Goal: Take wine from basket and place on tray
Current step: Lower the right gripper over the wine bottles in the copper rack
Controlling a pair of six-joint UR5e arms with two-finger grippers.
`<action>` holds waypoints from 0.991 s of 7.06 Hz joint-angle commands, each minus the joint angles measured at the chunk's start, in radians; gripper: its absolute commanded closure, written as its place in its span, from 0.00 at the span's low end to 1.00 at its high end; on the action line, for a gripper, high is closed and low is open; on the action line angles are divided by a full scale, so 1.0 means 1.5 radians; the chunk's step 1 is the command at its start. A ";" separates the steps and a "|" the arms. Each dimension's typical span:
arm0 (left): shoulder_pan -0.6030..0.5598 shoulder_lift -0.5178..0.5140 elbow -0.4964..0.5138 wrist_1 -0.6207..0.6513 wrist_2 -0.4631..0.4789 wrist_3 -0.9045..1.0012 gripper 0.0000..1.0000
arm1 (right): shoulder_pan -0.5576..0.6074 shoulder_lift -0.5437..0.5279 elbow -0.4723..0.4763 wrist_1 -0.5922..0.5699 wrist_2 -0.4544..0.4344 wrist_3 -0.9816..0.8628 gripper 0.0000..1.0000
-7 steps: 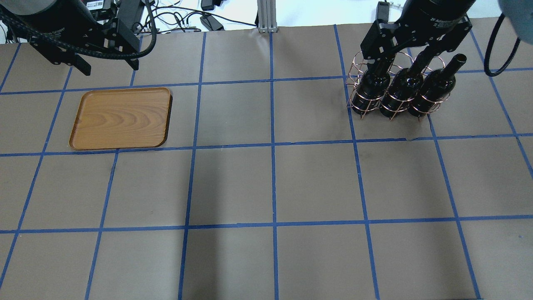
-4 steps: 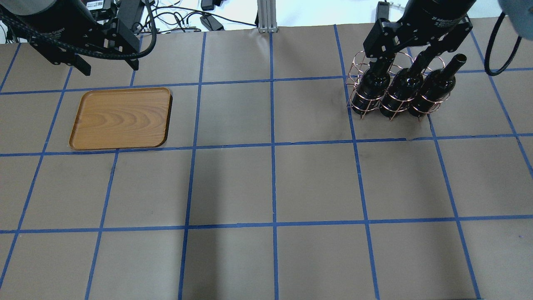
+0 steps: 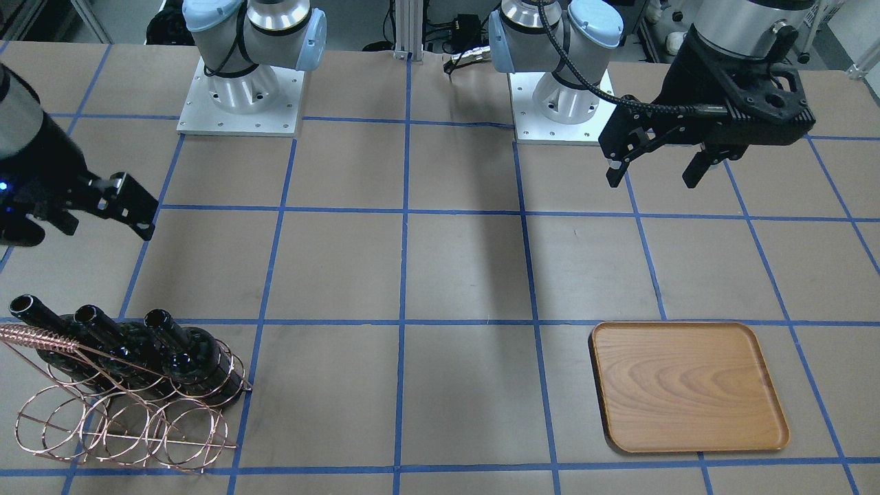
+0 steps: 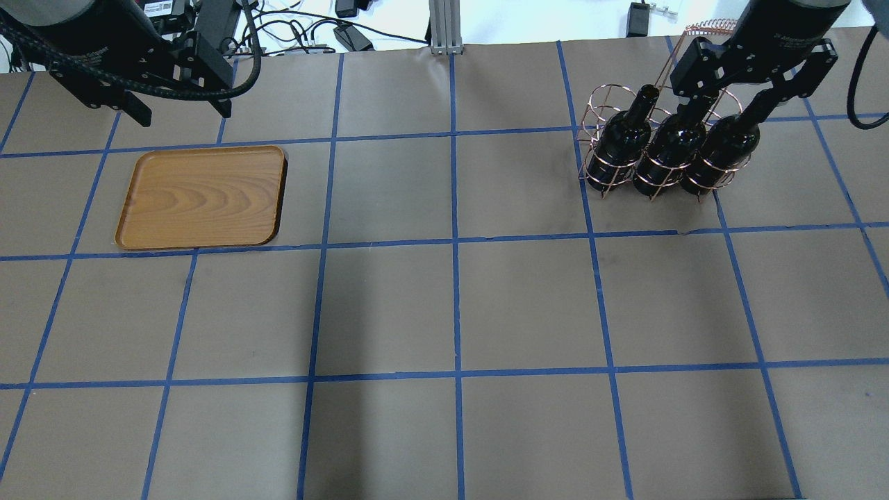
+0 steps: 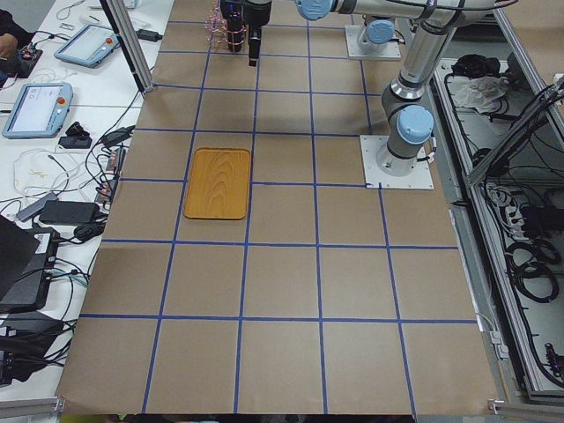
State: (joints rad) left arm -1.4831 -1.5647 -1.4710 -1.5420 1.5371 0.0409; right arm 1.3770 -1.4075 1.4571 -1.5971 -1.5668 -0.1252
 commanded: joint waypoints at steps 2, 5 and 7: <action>0.001 0.000 0.000 0.000 0.000 0.000 0.00 | -0.007 0.057 0.002 -0.101 -0.012 -0.013 0.00; 0.001 0.000 0.000 0.000 0.000 0.001 0.00 | -0.003 0.081 0.003 -0.116 -0.019 0.002 0.00; 0.002 0.000 0.000 0.000 0.000 0.001 0.00 | -0.002 0.088 0.004 -0.139 -0.011 0.002 0.03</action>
State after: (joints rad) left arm -1.4813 -1.5647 -1.4711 -1.5416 1.5371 0.0421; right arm 1.3734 -1.2842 1.4629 -1.7871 -1.5884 -0.1229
